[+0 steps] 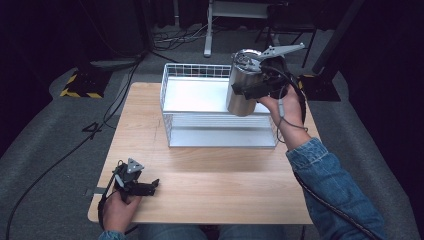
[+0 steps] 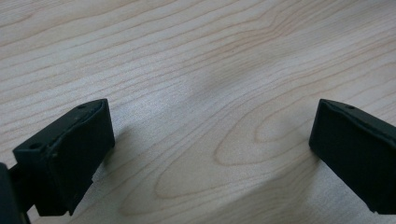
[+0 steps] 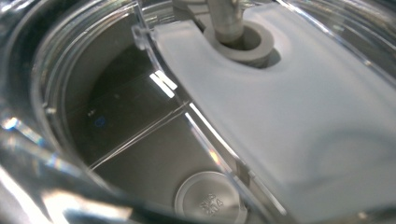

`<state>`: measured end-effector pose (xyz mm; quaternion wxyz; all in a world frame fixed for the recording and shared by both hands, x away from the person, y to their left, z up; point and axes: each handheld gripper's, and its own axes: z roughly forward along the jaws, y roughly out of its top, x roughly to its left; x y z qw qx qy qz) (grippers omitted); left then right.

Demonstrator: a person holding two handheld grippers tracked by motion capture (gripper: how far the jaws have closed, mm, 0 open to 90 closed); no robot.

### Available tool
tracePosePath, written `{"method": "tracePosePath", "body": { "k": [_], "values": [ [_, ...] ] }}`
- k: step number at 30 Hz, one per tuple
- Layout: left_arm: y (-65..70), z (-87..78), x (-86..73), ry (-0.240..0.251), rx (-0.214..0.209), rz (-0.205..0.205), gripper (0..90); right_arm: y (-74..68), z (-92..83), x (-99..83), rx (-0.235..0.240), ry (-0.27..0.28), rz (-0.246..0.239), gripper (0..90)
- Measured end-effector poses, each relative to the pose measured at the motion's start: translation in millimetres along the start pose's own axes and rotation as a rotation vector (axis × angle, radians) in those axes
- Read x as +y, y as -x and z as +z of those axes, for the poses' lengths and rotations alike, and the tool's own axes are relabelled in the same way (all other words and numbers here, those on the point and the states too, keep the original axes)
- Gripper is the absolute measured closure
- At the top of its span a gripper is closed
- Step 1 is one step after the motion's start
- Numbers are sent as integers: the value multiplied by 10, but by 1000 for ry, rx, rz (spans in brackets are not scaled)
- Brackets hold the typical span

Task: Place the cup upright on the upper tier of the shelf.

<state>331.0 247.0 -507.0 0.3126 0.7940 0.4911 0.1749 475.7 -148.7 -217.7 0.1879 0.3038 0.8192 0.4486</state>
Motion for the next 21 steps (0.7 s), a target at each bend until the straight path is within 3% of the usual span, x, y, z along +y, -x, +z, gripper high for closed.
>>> {"method": "tracePosePath", "body": {
  "k": [12,21],
  "values": [
    [3,4,1,3,-2,-5,5,253,292,100,-18,15,85,36],
    [-3,2,3,0,-1,3,5,322,421,116,-54,-11,79,36]
  ]
}}
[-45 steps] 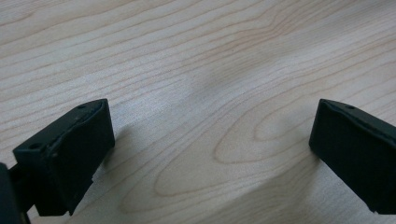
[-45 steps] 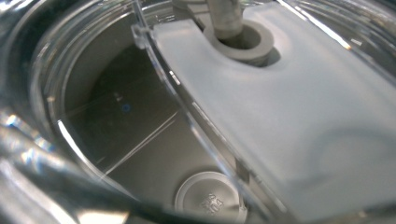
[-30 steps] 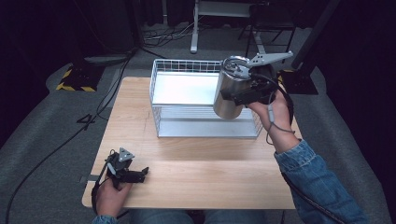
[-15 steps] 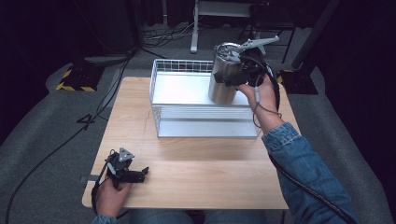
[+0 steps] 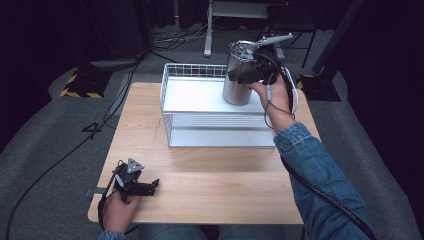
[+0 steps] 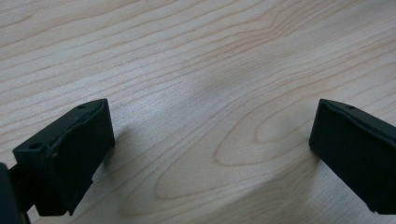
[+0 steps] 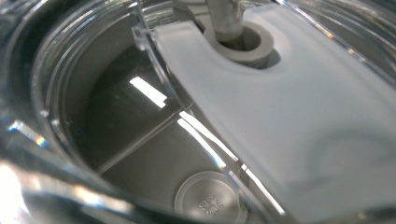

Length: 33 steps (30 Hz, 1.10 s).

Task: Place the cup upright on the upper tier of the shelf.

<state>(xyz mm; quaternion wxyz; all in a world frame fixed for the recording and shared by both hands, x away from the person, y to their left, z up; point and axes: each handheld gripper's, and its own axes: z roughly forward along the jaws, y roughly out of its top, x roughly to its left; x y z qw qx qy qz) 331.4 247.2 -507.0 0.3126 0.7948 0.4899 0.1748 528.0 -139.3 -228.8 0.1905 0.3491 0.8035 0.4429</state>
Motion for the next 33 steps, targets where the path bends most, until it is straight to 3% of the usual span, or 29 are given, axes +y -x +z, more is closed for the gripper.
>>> {"method": "tracePosePath", "body": {
  "k": [6,13,33],
  "values": [
    [1,0,0,0,1,-1,5,59,51,-46,1,-9,14,36],
    [1,-1,0,-1,1,-1,5,83,62,-46,19,-5,-5,34],
    [1,0,0,1,0,-1,5,47,17,-93,2,19,-3,0]
  ]
}}
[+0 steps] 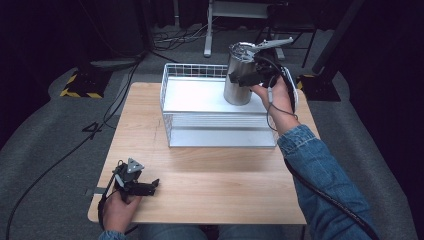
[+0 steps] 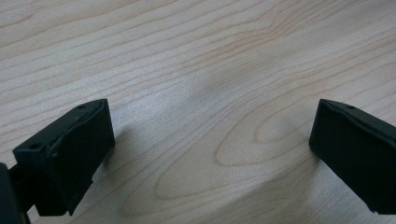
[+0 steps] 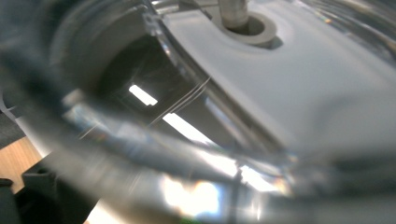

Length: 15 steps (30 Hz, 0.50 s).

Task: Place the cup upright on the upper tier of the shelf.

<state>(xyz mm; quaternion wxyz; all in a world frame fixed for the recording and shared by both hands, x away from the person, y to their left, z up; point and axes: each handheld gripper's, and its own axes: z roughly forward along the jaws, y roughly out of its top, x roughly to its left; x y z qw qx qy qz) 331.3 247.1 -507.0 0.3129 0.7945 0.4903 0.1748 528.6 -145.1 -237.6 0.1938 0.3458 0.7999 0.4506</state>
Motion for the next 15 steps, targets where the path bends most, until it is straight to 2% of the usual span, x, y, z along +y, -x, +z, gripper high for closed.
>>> {"method": "tracePosePath", "body": {
  "k": [4,15],
  "values": [
    [-3,4,6,-1,0,0,5,6,-112,-40,-3,5,10,0],
    [-3,8,8,-1,-2,-2,5,-28,-396,-126,-1,25,-16,0]
  ]
}}
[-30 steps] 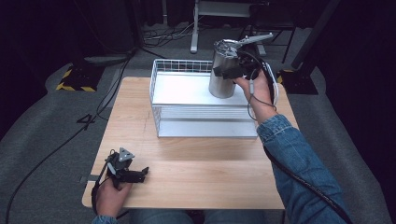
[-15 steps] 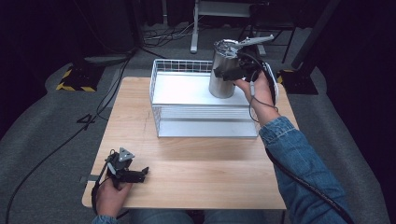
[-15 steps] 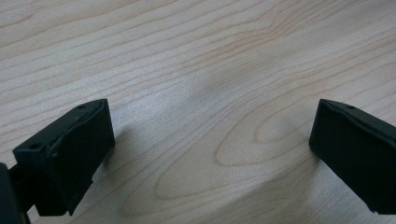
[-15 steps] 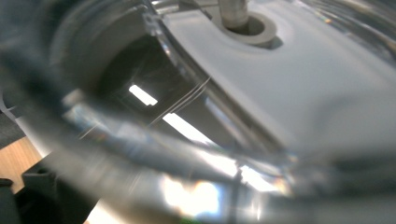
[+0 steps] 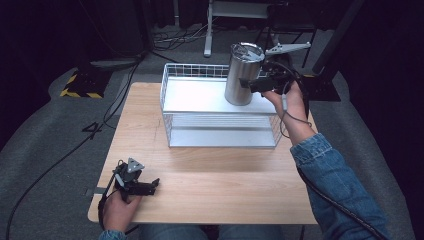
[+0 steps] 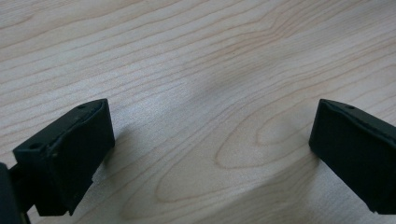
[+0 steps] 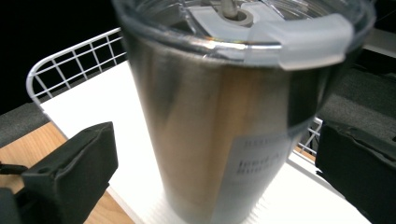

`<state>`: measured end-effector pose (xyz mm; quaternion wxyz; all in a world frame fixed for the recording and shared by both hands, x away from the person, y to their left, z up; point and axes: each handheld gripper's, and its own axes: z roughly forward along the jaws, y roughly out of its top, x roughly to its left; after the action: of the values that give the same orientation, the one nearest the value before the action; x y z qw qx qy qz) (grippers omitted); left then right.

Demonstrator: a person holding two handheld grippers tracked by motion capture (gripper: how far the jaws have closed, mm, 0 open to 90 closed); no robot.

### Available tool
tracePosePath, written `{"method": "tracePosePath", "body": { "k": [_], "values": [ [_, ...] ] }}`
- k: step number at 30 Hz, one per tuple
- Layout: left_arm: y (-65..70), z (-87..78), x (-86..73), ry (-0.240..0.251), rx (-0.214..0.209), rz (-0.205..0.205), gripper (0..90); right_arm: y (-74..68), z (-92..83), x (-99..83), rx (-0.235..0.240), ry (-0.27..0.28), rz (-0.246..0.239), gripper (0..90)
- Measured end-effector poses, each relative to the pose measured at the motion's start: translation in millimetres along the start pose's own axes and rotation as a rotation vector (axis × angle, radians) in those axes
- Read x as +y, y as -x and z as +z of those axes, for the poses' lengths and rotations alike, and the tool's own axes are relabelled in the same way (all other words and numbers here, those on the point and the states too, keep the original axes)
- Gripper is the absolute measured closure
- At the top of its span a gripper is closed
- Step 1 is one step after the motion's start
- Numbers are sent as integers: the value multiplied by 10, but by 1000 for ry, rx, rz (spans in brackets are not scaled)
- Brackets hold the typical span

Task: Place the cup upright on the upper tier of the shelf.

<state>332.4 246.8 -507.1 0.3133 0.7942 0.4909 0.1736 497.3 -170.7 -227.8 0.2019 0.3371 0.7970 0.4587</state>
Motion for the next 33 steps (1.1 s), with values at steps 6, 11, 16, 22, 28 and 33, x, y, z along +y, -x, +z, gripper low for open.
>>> {"method": "tracePosePath", "body": {
  "k": [6,11,16,22,28,33],
  "values": [
    [0,0,0,0,0,0,5,-29,-180,-59,19,23,-7,0],
    [0,0,0,0,0,1,5,-48,-322,-117,30,37,-20,0],
    [0,0,0,0,0,0,5,-78,-484,-213,41,47,-31,0],
    [0,0,0,0,0,1,5,-77,-645,-351,46,62,-38,0],
    [0,0,0,0,0,0,5,-78,-760,-455,47,62,-35,0],
    [0,0,0,0,0,1,5,-88,-852,-587,35,40,-57,0]
  ]
}}
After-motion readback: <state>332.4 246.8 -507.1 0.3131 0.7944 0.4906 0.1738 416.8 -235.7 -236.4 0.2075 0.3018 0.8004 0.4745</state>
